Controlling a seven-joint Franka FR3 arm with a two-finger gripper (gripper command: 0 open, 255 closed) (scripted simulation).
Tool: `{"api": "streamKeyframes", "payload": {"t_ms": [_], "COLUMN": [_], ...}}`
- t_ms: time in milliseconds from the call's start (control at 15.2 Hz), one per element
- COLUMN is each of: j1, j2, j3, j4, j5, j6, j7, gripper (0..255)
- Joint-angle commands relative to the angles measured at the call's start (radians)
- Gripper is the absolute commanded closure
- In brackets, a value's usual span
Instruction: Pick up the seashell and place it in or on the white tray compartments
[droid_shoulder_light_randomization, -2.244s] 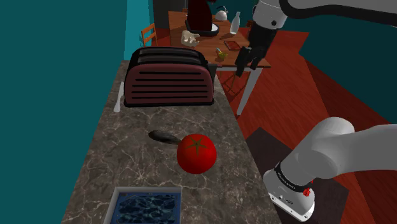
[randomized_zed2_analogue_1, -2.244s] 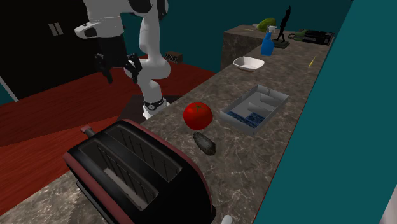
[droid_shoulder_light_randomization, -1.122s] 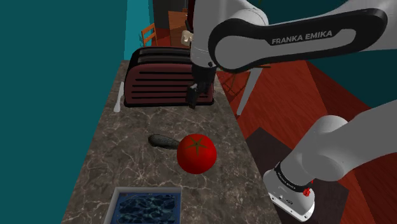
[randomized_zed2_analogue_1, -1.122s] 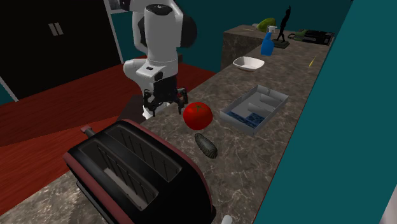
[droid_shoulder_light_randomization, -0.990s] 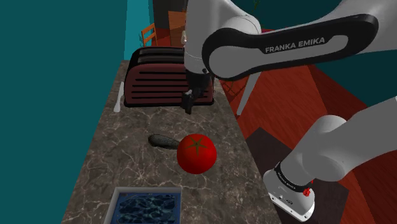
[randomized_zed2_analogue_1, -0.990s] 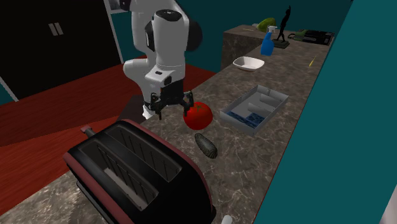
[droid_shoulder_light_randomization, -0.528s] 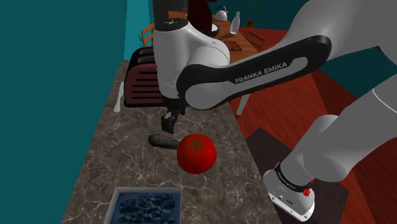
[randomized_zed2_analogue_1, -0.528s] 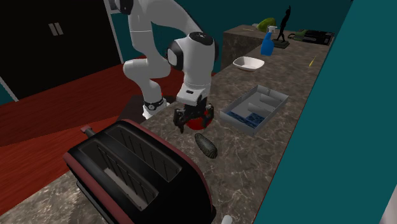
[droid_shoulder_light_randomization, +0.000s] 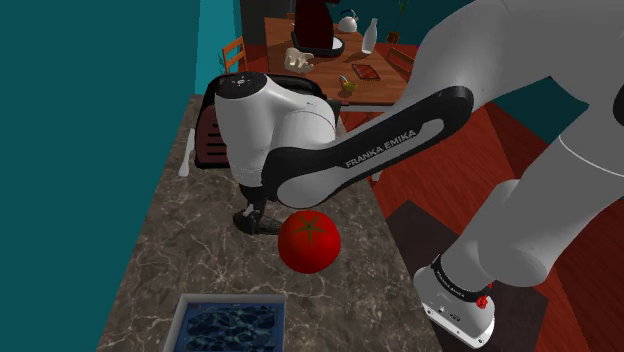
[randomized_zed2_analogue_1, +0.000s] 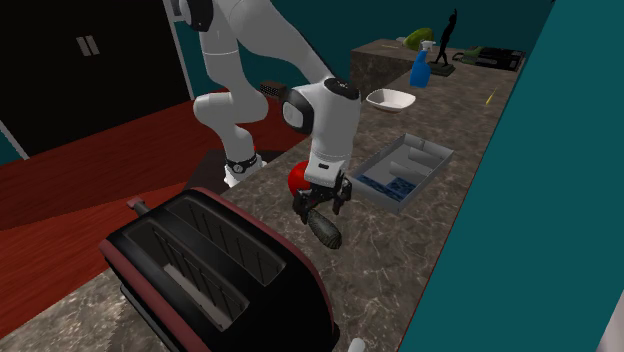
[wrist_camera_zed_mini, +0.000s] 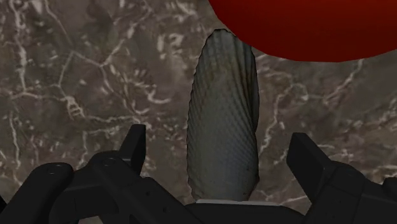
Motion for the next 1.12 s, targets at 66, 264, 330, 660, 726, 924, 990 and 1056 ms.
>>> {"api": "streamKeyframes", "payload": {"t_ms": [66, 264, 330, 660, 726, 924, 990, 1056], "j1": [-0.001, -0.001, -0.001, -0.001, -0.001, -0.001, -0.001, -0.001], "j2": [0.024, 0.028, 0.028, 0.028, 0.028, 0.028, 0.028, 0.028], "j3": [-0.002, -0.002, -0.002, -0.002, -0.002, -0.002, -0.002, -0.002], "j4": [-0.018, -0.022, -0.022, -0.022, -0.022, -0.022, -0.022, -0.022], "j5": [-0.018, -0.022, -0.022, -0.022, -0.022, -0.022, -0.022, -0.022], "j6": [0.039, 0.046, 0.046, 0.046, 0.046, 0.046, 0.046, 0.046], "j7": [0.011, 0.014, 0.014, 0.014, 0.014, 0.014, 0.014, 0.014], "gripper": [0, 0, 0, 0, 255, 255, 255, 255]}}
